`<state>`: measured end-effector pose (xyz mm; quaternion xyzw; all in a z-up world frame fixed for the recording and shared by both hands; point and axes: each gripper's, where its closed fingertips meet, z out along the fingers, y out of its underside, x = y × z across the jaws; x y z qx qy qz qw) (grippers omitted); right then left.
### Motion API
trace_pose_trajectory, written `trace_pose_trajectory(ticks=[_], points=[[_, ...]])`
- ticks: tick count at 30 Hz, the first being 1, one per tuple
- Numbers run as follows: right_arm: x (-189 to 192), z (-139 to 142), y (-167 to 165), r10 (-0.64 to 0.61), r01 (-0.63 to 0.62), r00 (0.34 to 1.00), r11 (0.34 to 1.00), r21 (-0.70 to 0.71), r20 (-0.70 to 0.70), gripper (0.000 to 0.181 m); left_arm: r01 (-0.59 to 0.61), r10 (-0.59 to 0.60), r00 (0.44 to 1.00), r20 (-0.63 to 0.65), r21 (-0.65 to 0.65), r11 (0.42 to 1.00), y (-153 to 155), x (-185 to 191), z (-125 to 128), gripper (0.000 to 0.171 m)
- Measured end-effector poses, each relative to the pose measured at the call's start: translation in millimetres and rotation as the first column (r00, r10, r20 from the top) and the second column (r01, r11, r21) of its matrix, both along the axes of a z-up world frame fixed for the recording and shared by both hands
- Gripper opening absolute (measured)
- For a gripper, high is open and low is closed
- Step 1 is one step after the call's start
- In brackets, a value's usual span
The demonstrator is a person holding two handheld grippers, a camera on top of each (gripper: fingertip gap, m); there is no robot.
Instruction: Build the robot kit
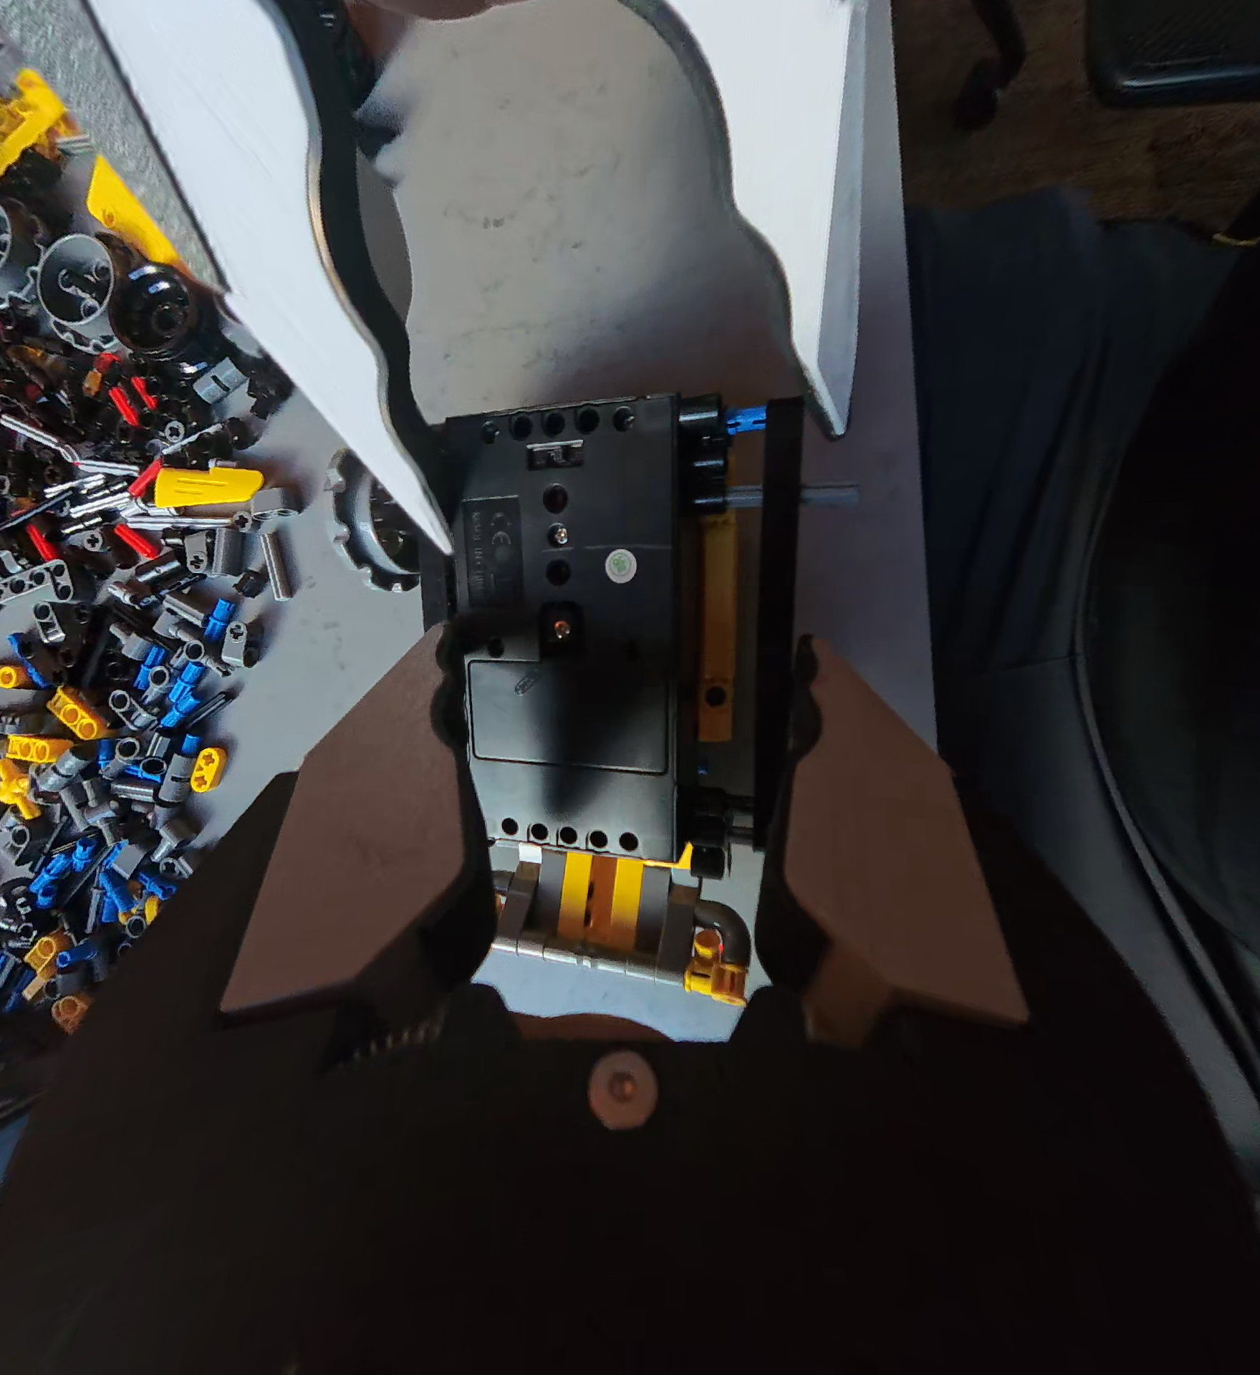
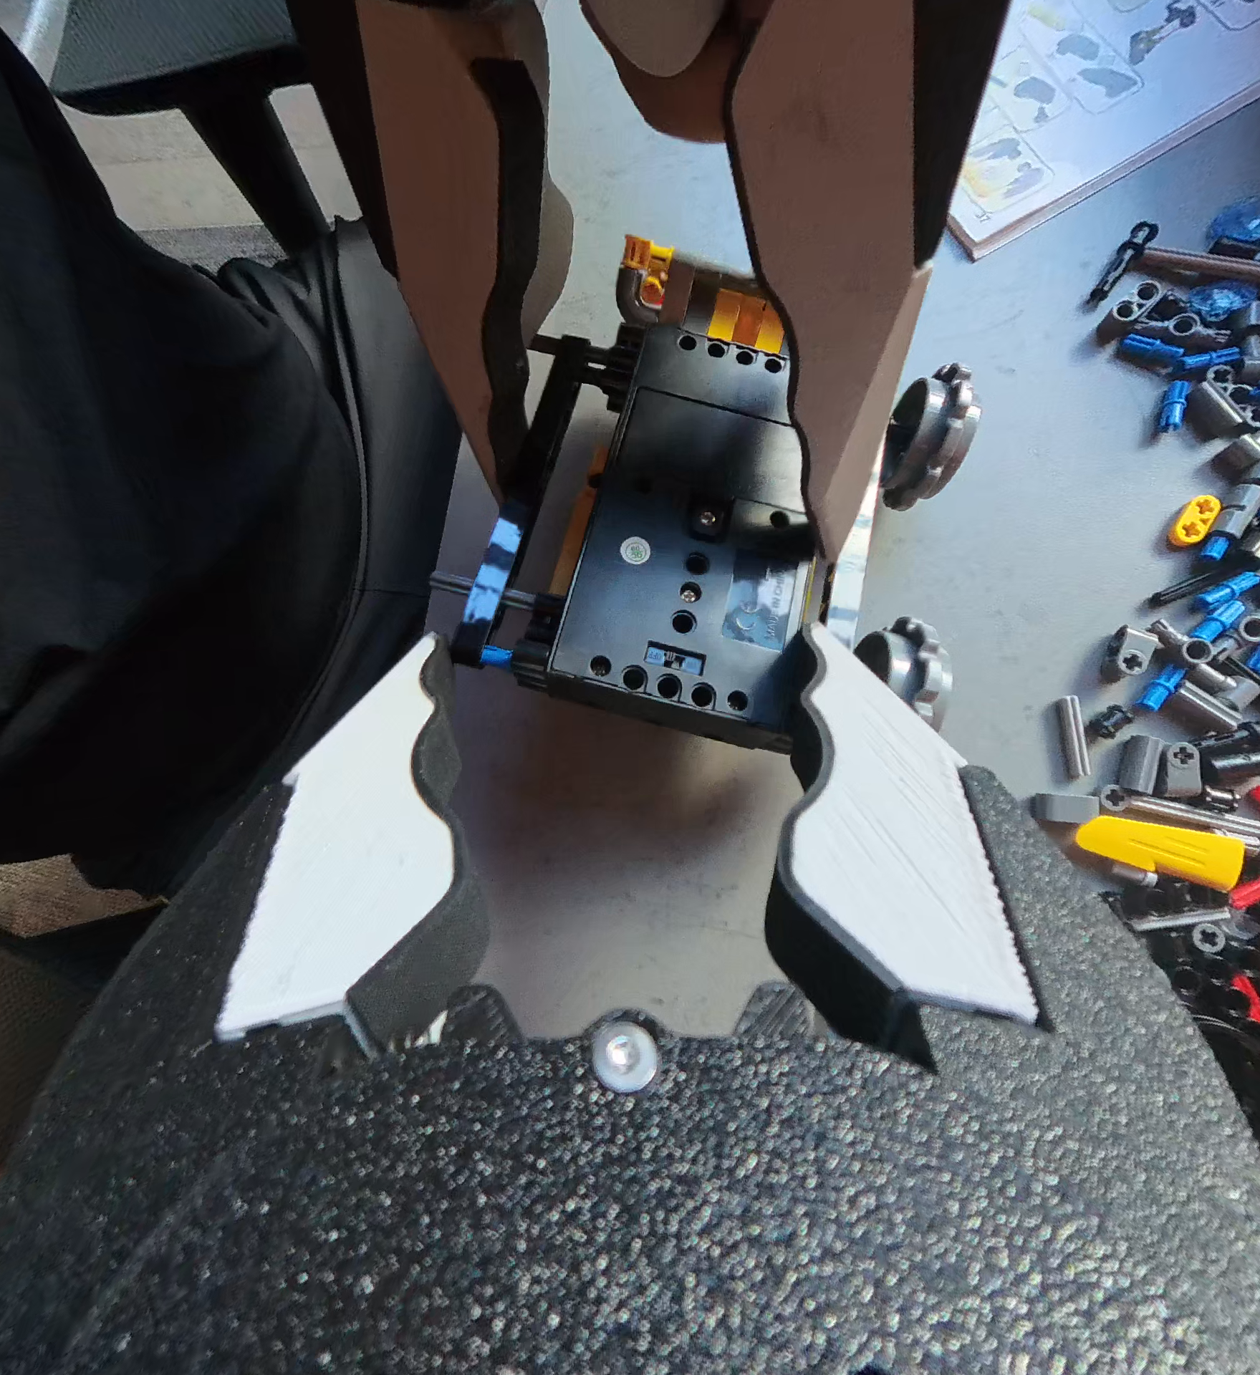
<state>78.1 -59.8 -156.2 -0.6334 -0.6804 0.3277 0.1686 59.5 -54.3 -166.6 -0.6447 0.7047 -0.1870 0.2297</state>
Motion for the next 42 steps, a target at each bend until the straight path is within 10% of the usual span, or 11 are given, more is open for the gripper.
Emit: trace_pose_trajectory(ticks=[1,8,15,19,29,42], points=[[0.4,0.6,0.2,-0.012,0.012,1.0,1.0,0.006,-0.013,0.091,-0.005,0.005,1.0,0.004,-0.004,1.0,0.1,0.3,0.3,0.085],[24.7,18.4,2.0,-0.177,0.207,0.963,0.969,0.134,-0.205,0.082,-0.005,0.005,1.0,0.021,-0.018,1.0,-0.5,0.9,0.9,0.085],[31.8,28.9,-21.5,-0.256,0.387,0.918,0.744,0.545,-0.302,0.053,-0.006,0.008,0.999,0.051,-0.028,1.0,-0.6,1.8,1.3,0.085],[23.1,21.9,-25.3,-0.186,0.285,0.959,0.604,0.744,-0.216,0.026,-0.004,0.005,0.999,0.048,-0.017,1.0,-1.3,1.6,0.9,0.086],[15.2,16.0,-28.2,-0.132,0.178,0.983,0.492,0.852,-0.129,0.008,0.002,-0.002,0.998,0.057,-0.001,1.0,-2.8,0.9,0.4,0.085],[22.2,13.8,-25.2,-0.273,0.417,0.9,0.762,0.495,-0.339,0.013,-0.038,0.033,0.994,0.102,0.046,0.998,-4.8,5.7,-0.1,0.086]])
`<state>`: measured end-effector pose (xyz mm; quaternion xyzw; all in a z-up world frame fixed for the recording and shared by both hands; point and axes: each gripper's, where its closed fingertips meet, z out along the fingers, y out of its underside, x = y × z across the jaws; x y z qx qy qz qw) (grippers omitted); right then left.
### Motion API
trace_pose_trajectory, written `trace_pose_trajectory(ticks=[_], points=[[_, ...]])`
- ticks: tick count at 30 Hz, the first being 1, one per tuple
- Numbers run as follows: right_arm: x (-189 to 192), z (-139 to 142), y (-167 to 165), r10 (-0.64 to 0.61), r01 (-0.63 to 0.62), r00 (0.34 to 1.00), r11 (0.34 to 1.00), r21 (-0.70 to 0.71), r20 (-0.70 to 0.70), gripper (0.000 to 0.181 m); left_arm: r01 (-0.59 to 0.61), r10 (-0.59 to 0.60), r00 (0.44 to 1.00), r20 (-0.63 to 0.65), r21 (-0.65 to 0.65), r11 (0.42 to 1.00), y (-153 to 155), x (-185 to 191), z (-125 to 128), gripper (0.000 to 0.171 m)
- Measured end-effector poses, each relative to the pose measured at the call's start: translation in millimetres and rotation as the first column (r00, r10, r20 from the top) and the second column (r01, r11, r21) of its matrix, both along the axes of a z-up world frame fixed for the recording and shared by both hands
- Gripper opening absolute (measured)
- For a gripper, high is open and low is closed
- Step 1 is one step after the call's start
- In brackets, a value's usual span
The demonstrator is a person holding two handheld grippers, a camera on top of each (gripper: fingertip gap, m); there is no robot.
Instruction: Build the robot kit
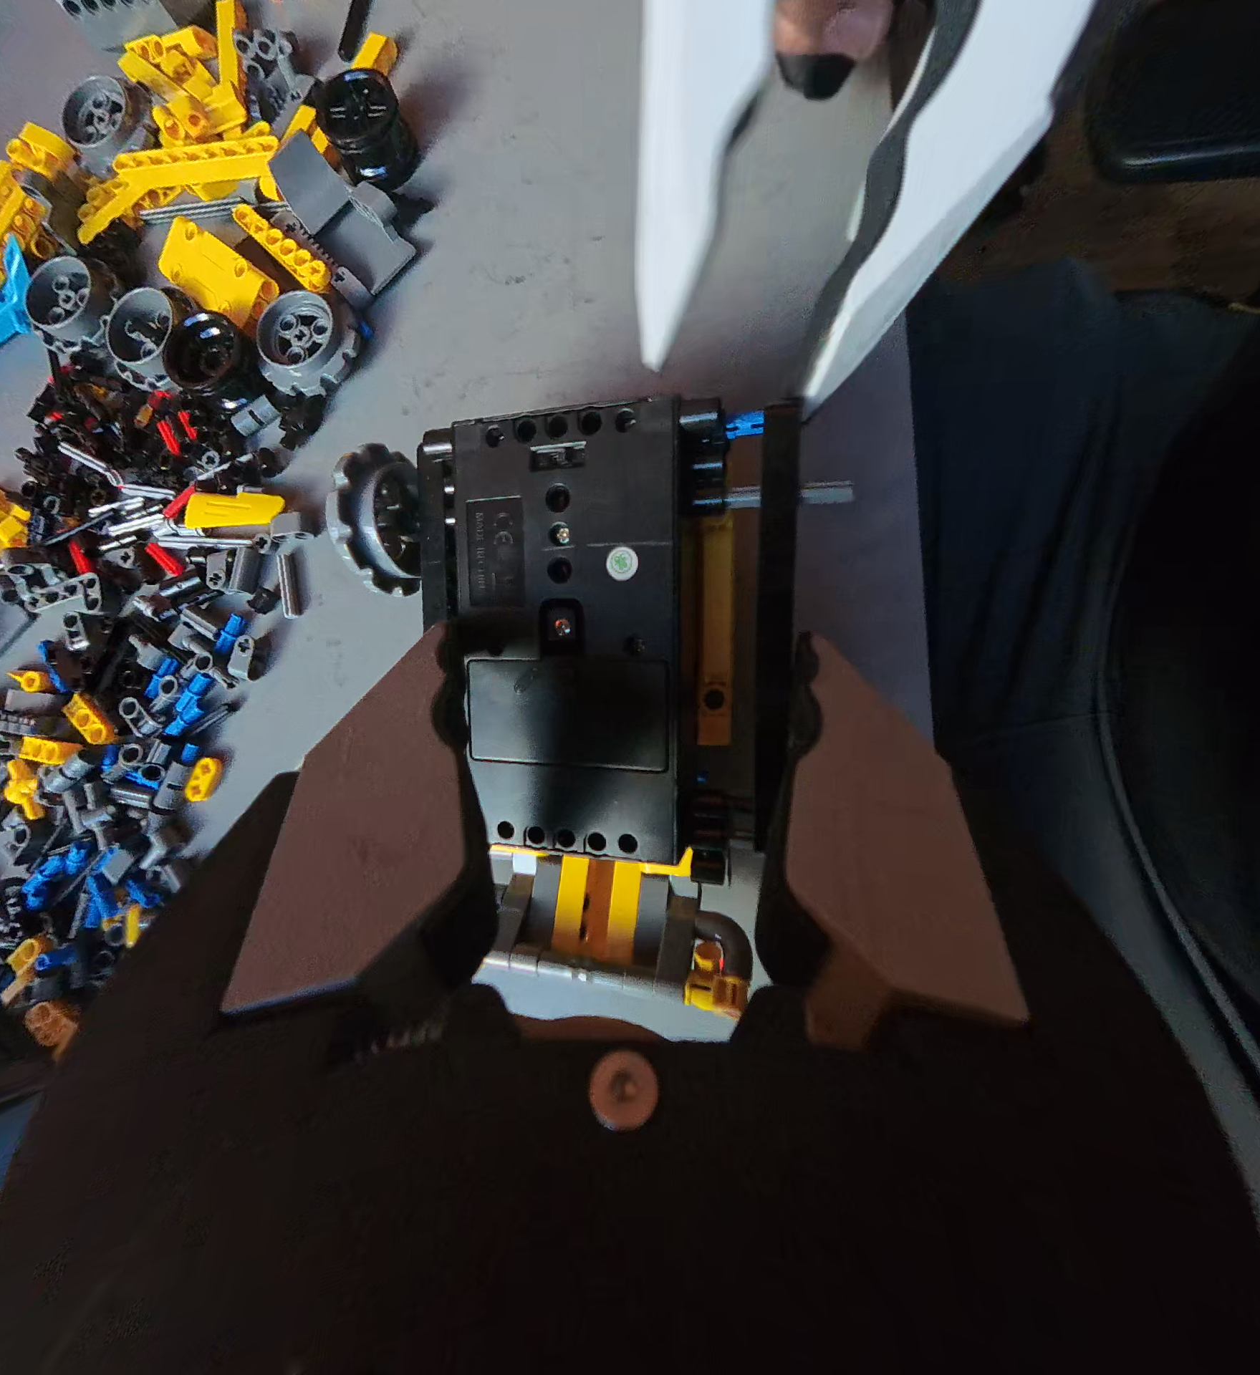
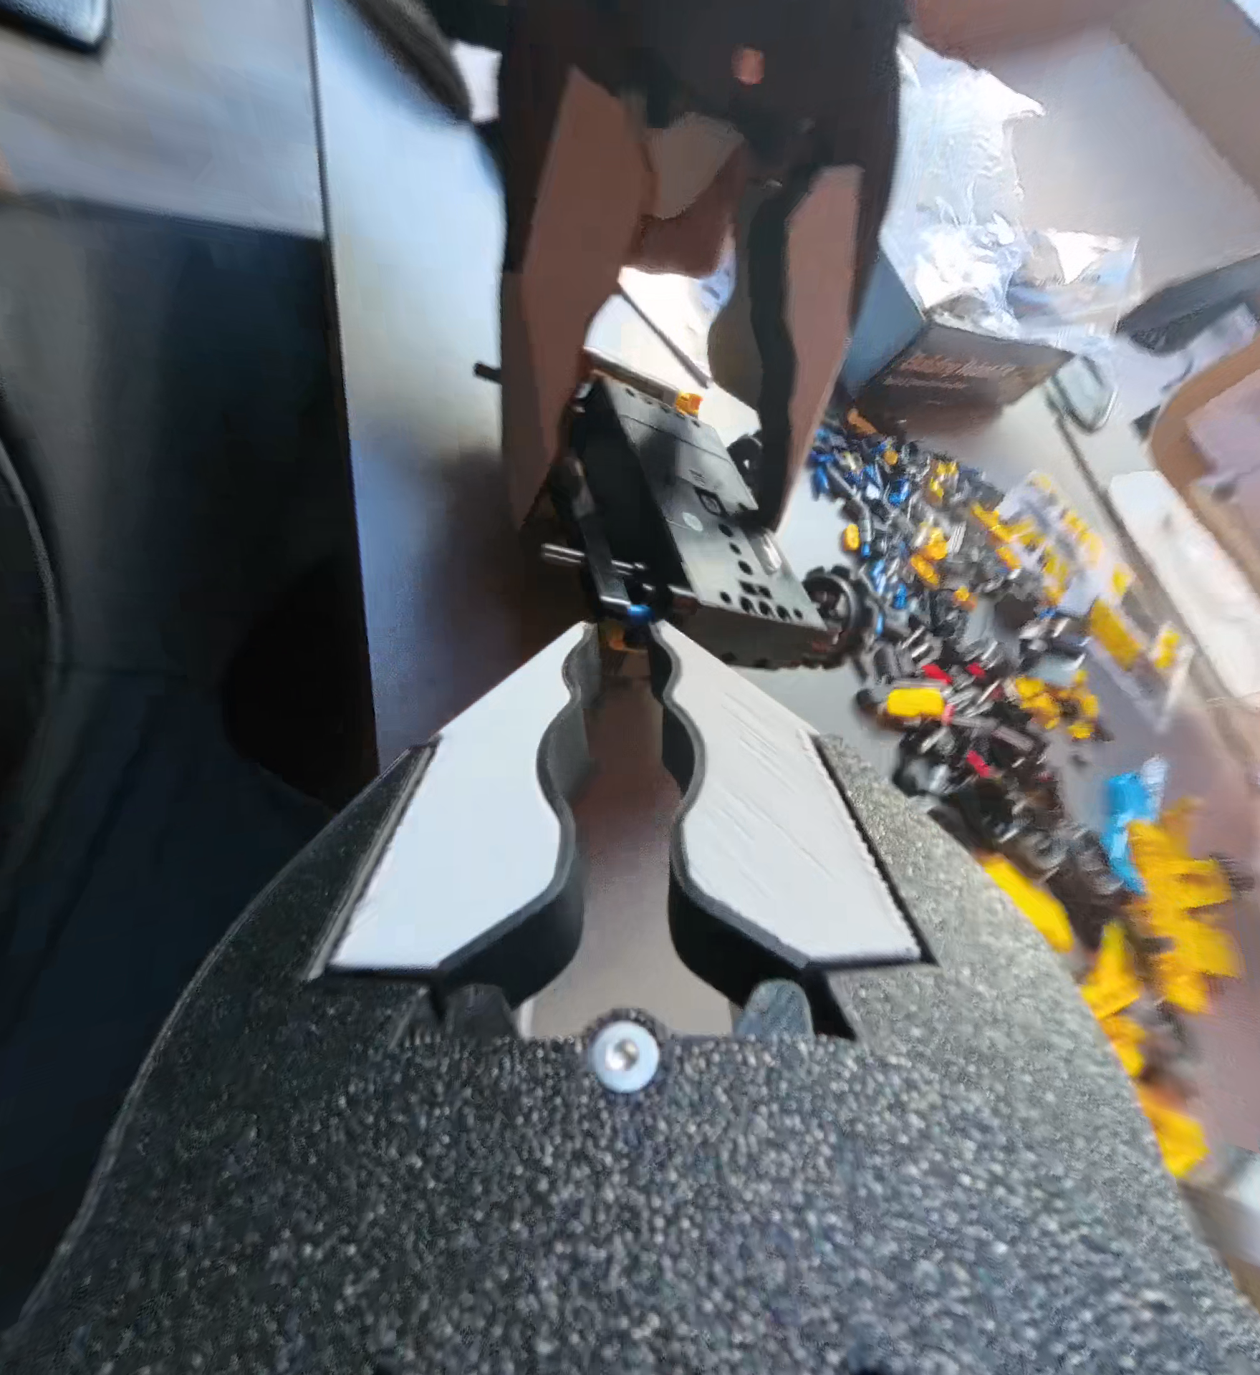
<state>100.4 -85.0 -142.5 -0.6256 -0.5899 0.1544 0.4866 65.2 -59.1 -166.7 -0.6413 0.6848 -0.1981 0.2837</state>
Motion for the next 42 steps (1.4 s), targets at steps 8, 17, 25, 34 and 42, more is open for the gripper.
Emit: trace_pose_trajectory(ticks=[8,17,25,34,42], points=[[-1.5,9.0,8.3,0.016,-0.131,0.949,0.927,-0.351,-0.314,0.072,-0.004,0.004,1.0,0.016,0.015,1.0,-0.7,0.7,0.0,0.085],[0.6,-10.8,24.1,0.092,-0.153,0.978,0.927,-0.342,-0.187,0.067,-0.004,0.004,1.0,0.022,0.004,1.0,-0.6,0.5,0.3,0.085],[0.5,-5.6,23.1,0.134,-0.235,0.958,0.873,-0.429,-0.252,0.078,-0.007,0.008,0.999,0.036,-0.012,1.0,0.0,1.4,1.1,0.085],[-2.6,0.0,30.9,0.116,-0.211,0.956,0.909,-0.359,-0.268,0.09,-0.007,0.008,0.999,0.04,-0.014,1.0,0.3,2.0,1.3,0.085],[-9.4,-6.1,30.4,0.157,-0.234,0.961,0.903,-0.36,-0.229,0.096,-0.004,0.004,0.999,0.044,-0.014,1.0,0.0,2.2,1.1,0.085]])
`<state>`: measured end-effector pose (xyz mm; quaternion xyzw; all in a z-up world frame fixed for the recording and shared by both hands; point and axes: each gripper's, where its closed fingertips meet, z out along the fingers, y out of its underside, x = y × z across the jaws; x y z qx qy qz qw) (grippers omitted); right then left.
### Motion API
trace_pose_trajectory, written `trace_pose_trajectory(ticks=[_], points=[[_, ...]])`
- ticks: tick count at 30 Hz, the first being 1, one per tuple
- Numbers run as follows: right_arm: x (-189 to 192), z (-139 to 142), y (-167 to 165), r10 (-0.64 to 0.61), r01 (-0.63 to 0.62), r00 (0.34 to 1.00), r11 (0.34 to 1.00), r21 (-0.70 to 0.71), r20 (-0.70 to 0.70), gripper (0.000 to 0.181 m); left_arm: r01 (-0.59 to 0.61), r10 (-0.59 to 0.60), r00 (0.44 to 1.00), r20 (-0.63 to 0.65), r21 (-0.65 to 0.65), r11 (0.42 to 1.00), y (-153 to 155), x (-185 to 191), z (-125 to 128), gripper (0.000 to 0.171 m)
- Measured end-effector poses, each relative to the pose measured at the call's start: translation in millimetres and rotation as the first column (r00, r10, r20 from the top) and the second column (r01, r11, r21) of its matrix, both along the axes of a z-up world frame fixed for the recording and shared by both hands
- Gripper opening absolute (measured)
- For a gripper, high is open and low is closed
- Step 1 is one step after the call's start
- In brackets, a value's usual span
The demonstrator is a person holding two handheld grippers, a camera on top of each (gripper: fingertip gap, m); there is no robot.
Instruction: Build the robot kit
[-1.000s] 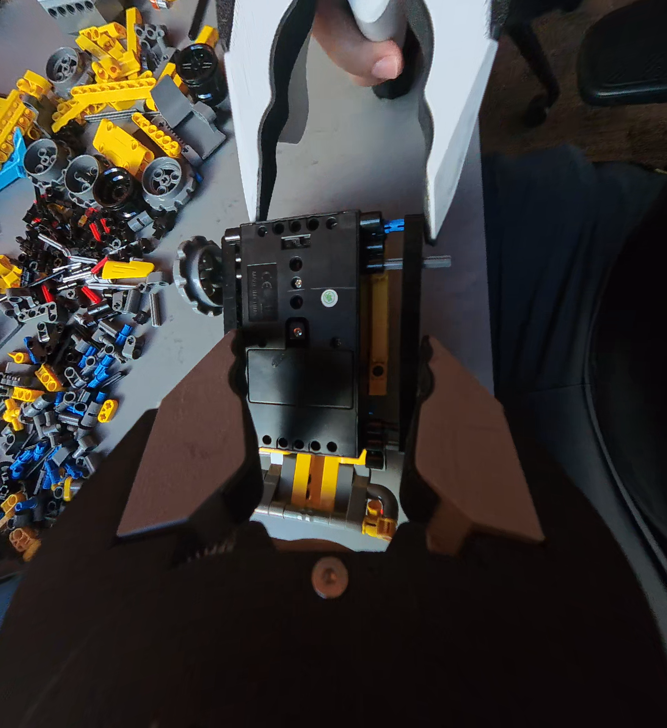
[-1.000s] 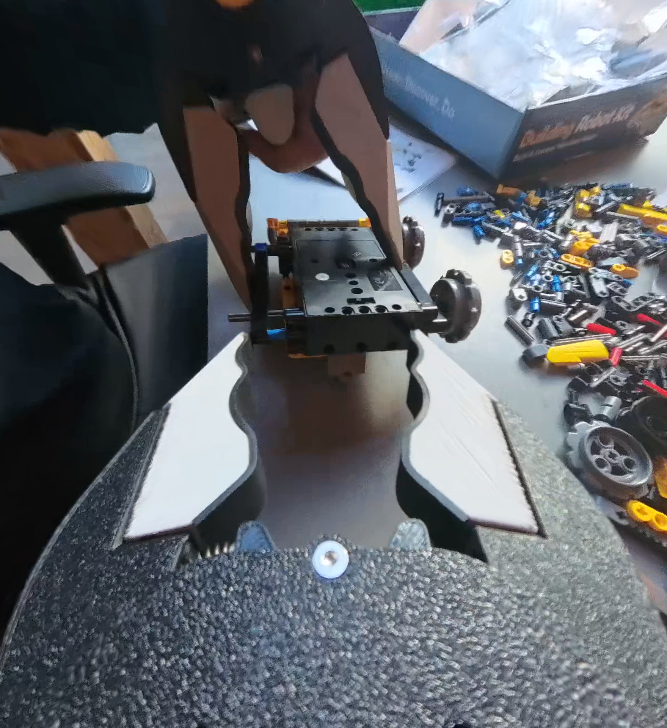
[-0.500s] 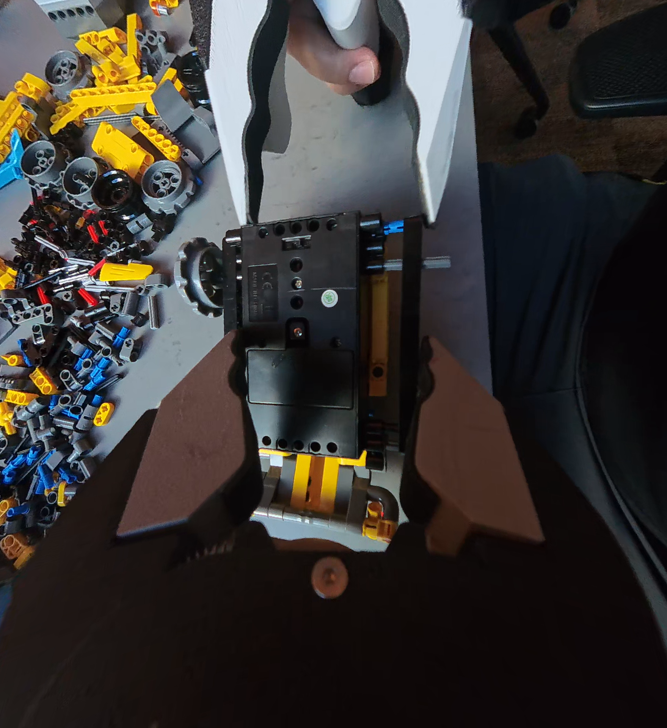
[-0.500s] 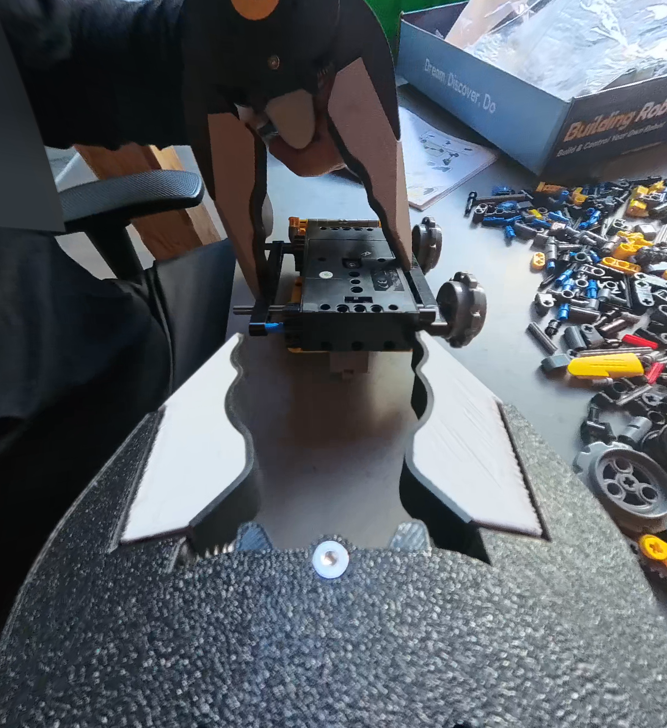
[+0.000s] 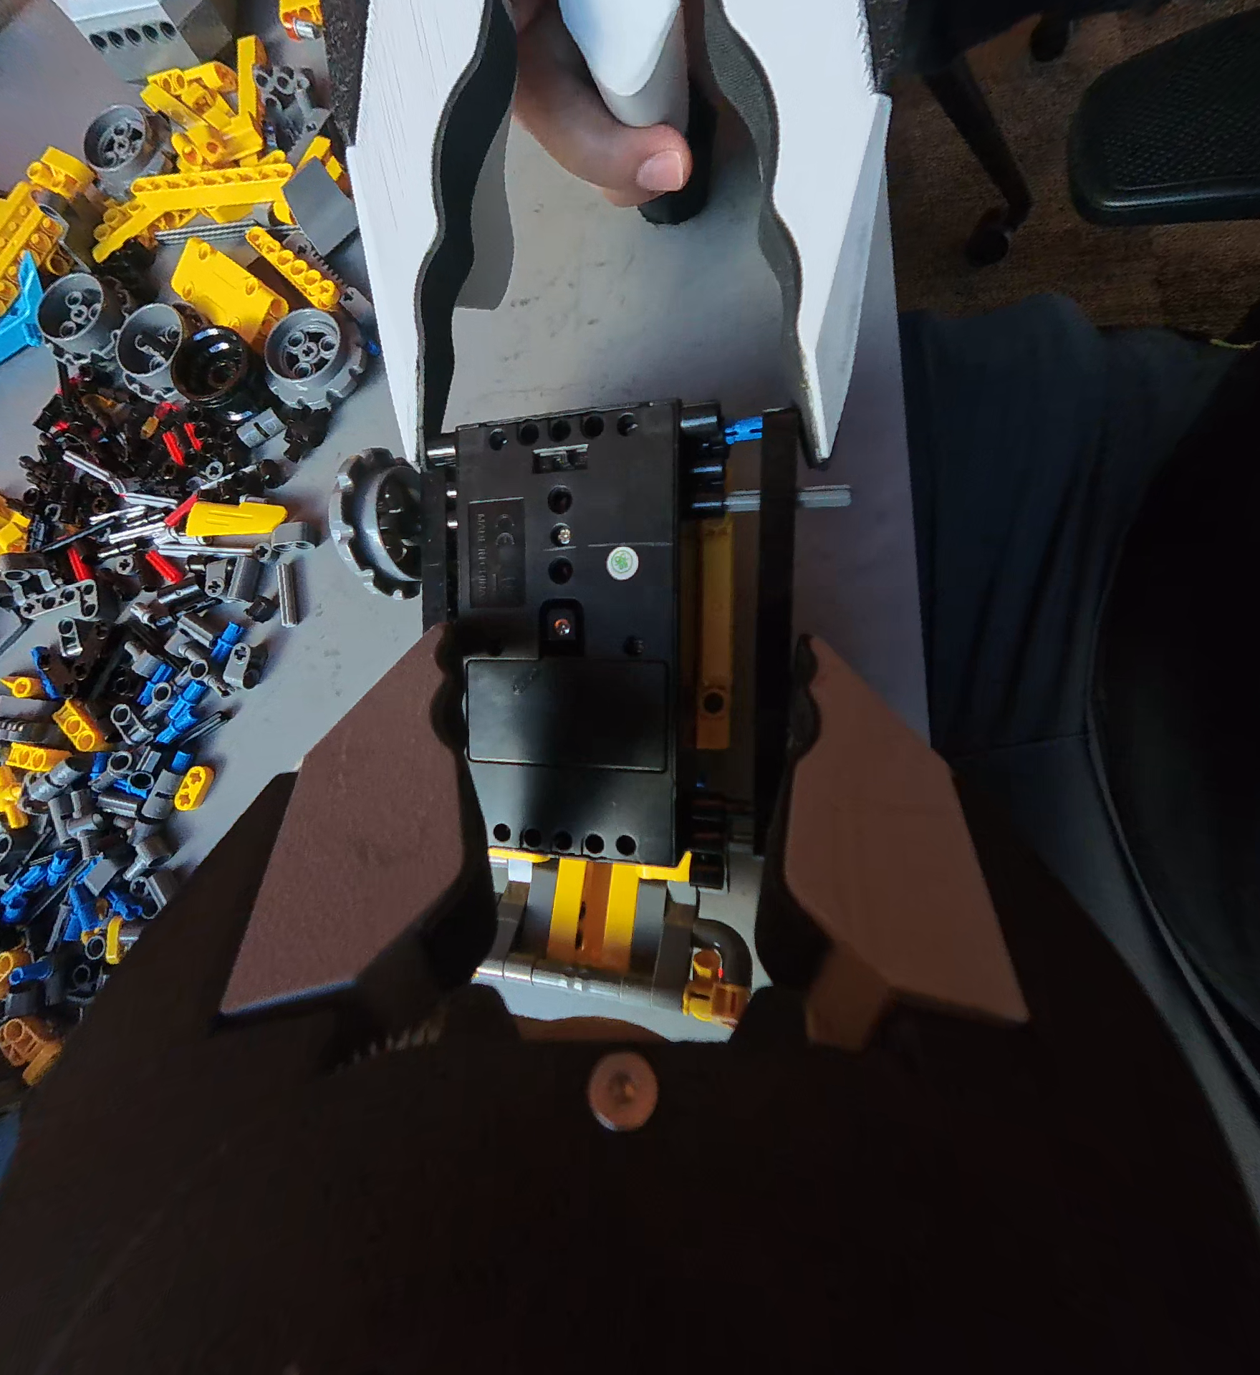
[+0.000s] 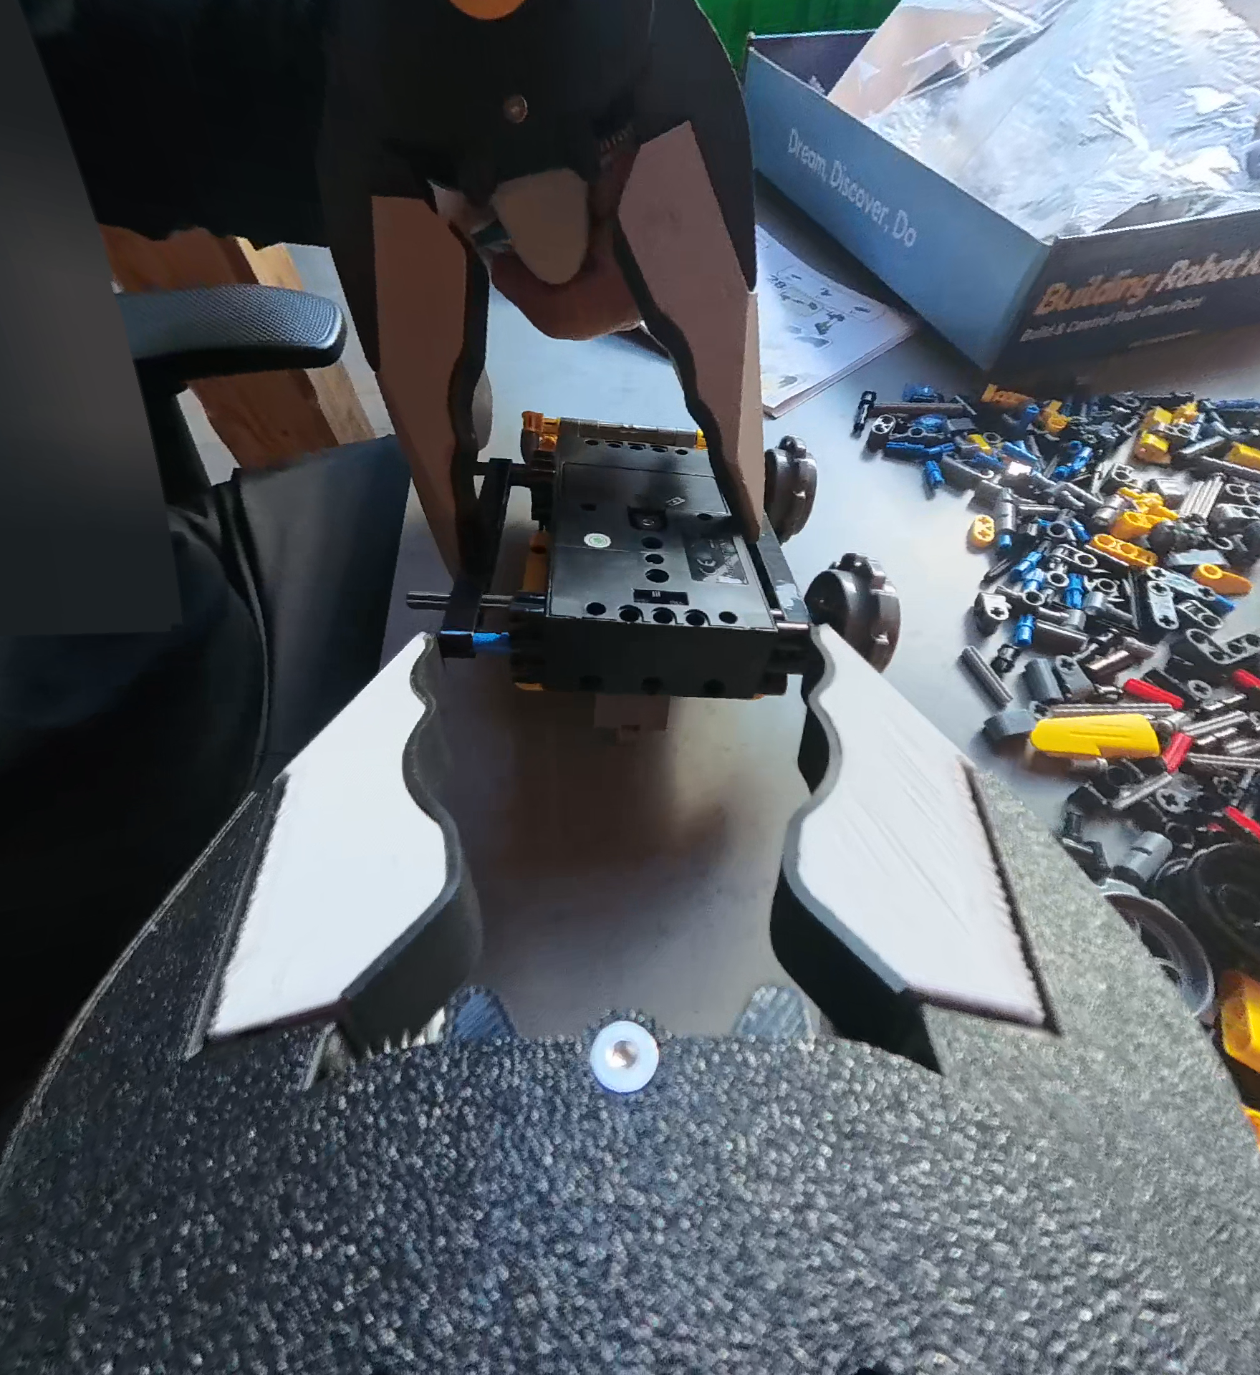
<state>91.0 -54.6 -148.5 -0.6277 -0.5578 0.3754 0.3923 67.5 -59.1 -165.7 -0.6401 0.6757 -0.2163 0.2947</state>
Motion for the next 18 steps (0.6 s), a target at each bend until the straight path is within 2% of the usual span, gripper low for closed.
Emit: trace_pose_trajectory(ticks=[6,18], points=[[0.2,-2.4,-1.3,0.023,-0.024,1.0,0.999,0.024,0.016,0.096,0.0,0.0,1.0,0.01,-0.008,1.0,0.0,0.3,0.3,0.085],[-1.4,-3.4,1.0,0.046,-0.046,0.999,0.998,-0.052,0.01,0.096,-0.027,0.028,0.999,0.041,-0.031,0.999,0.1,1.3,-0.1,0.086]])
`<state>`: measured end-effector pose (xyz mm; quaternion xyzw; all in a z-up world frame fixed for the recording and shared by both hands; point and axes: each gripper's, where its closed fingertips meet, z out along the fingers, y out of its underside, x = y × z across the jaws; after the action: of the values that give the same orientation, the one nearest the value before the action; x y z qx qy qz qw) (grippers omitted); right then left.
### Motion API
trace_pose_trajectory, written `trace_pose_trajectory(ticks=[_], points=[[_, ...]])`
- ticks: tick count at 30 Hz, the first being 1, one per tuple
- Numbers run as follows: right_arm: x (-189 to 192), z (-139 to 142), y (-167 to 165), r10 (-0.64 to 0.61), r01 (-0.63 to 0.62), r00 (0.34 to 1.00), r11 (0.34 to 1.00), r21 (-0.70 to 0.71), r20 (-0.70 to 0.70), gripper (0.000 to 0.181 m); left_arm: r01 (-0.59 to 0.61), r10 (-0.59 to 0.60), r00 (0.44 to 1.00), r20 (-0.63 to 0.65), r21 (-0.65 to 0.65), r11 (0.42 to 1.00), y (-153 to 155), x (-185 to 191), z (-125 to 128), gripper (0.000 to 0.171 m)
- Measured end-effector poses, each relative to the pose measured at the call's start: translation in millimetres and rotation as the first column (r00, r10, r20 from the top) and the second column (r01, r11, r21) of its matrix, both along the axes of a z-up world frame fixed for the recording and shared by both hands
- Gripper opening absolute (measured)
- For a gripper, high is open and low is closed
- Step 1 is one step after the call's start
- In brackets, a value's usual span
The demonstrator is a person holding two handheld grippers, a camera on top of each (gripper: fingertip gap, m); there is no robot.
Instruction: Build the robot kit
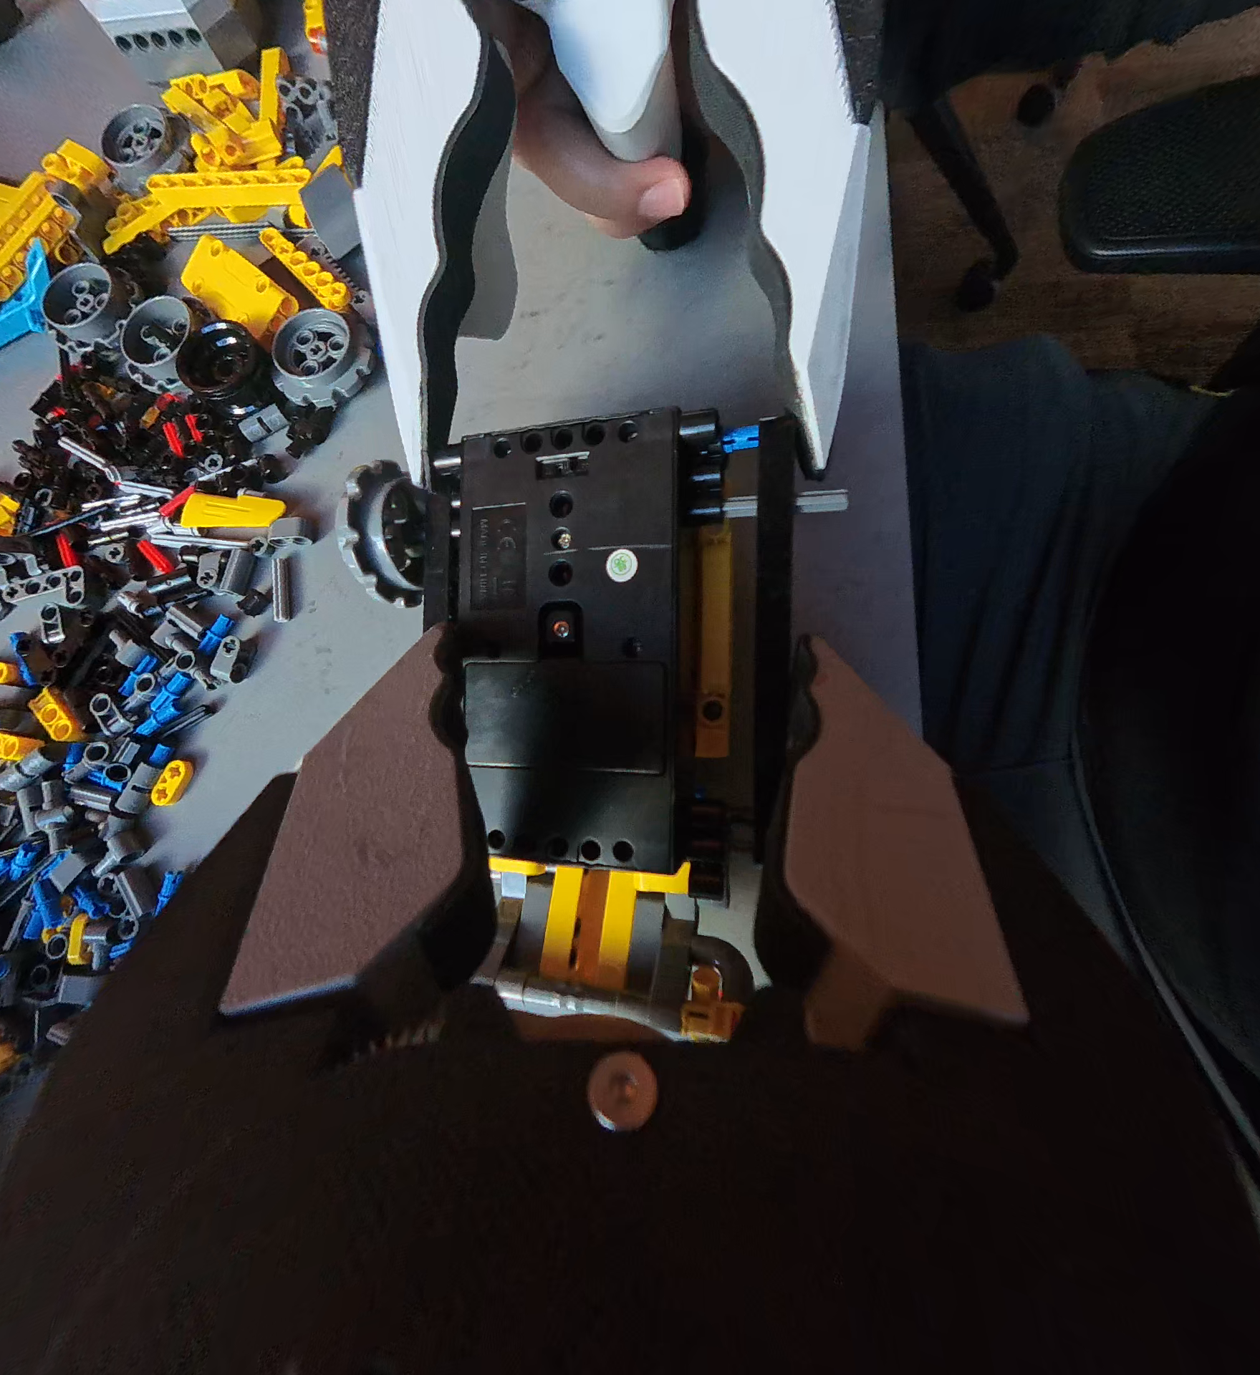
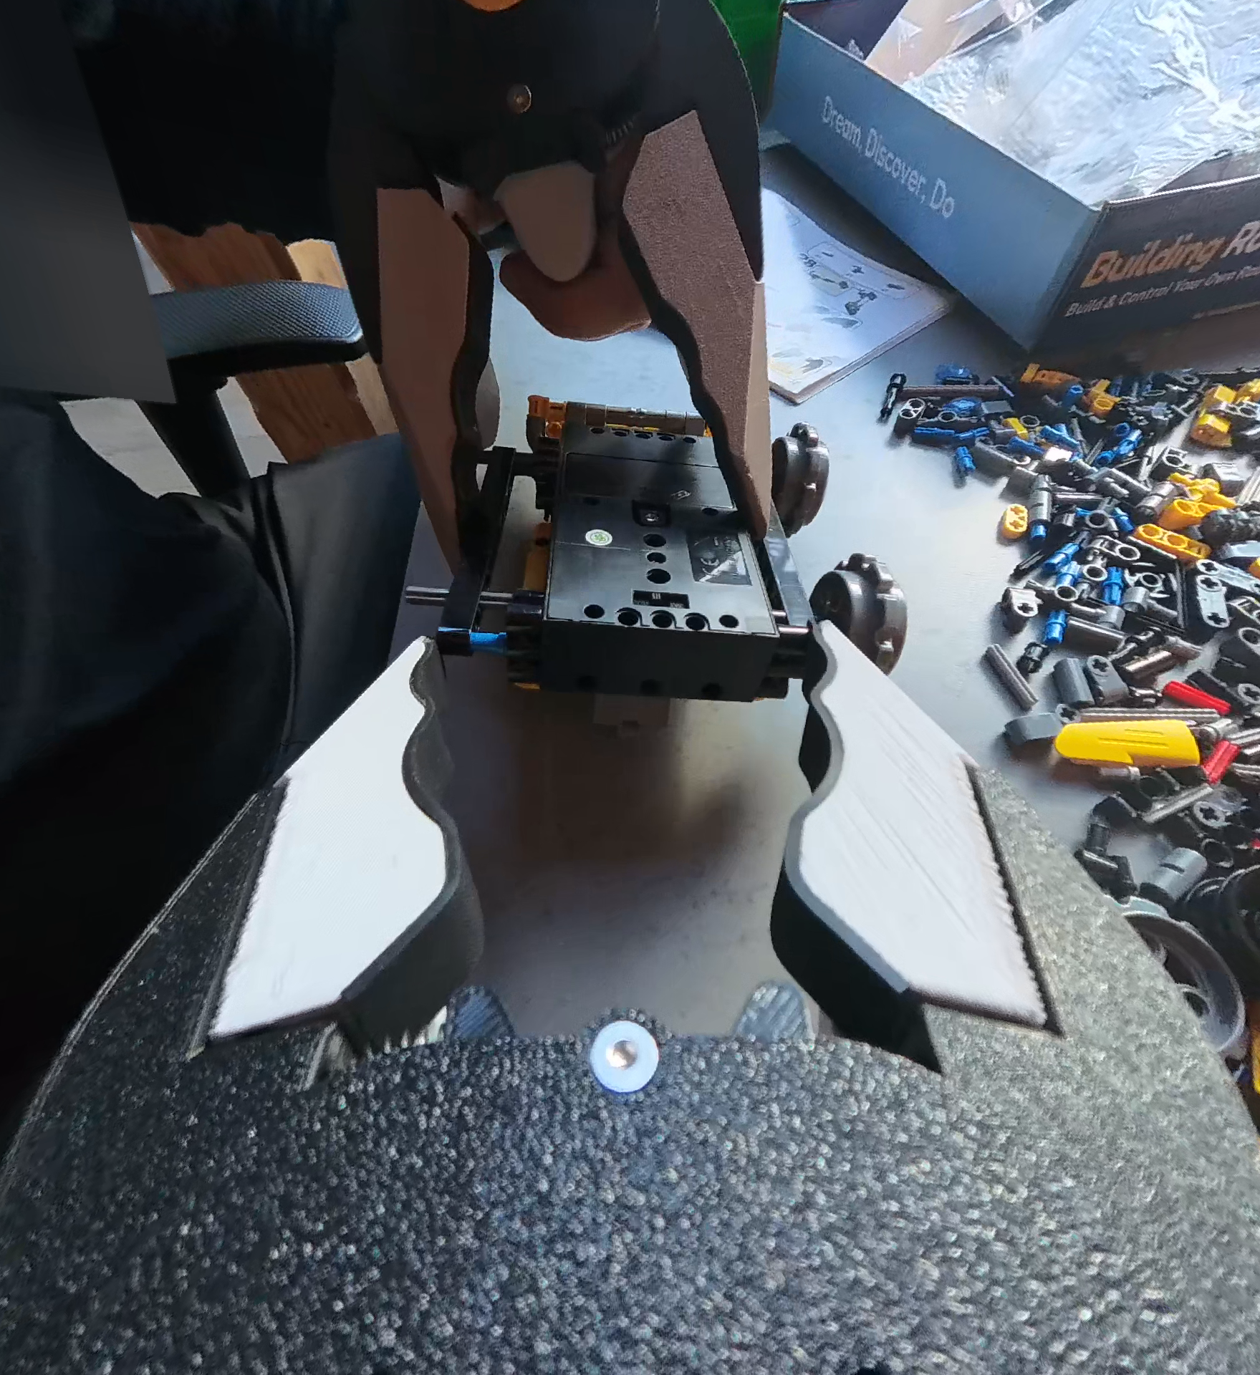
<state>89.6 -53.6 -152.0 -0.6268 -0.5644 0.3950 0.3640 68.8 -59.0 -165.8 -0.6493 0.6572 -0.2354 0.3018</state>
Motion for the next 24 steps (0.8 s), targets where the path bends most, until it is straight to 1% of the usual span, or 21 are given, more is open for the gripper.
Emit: trace_pose_trajectory(ticks=[9,11,12,13,15,19,24], points=[[-2.1,-0.5,0.3,0.03,-0.03,1.0,0.999,-0.029,0.005,0.095,-0.011,0.011,1.0,0.0,-0.006,1.0,-0.4,-1.7,-0.2,0.086],[-2.0,-1.2,0.9,0.024,-0.024,1.0,1.0,-0.014,0.015,0.095,-0.017,0.018,1.0,-0.026,0.026,1.0,0.8,-2.7,-2.0,0.083],[-2.0,-2.4,1.7,0.019,-0.019,1.0,1.0,0.0,0.022,0.089,-0.016,0.017,0.999,-0.039,0.041,0.999,1.0,-3.4,-3.0,0.083],[-2.6,-3.8,1.6,0.018,-0.018,0.999,1.0,0.015,0.031,0.088,-0.014,0.016,0.999,-0.038,0.046,0.999,1.1,-3.4,-3.1,0.083],[-2.9,-4.3,1.7,0.019,-0.02,0.999,0.999,0.025,0.031,0.089,-0.022,0.023,0.999,-0.033,0.032,0.999,2.4,-3.3,-2.3,0.083],[-3.8,-4.4,3.0,0.016,-0.017,0.999,0.999,0.043,0.031,0.089,-0.016,0.019,0.998,-0.052,0.053,0.998,3.0,-5.0,-3.3,0.082],[-0.1,1.0,1.6,0.005,-0.005,1.0,1.0,0.031,0.018,0.09,-0.012,0.012,1.0,-0.017,0.024,1.0,2.6,2.0,0.9,0.083]])
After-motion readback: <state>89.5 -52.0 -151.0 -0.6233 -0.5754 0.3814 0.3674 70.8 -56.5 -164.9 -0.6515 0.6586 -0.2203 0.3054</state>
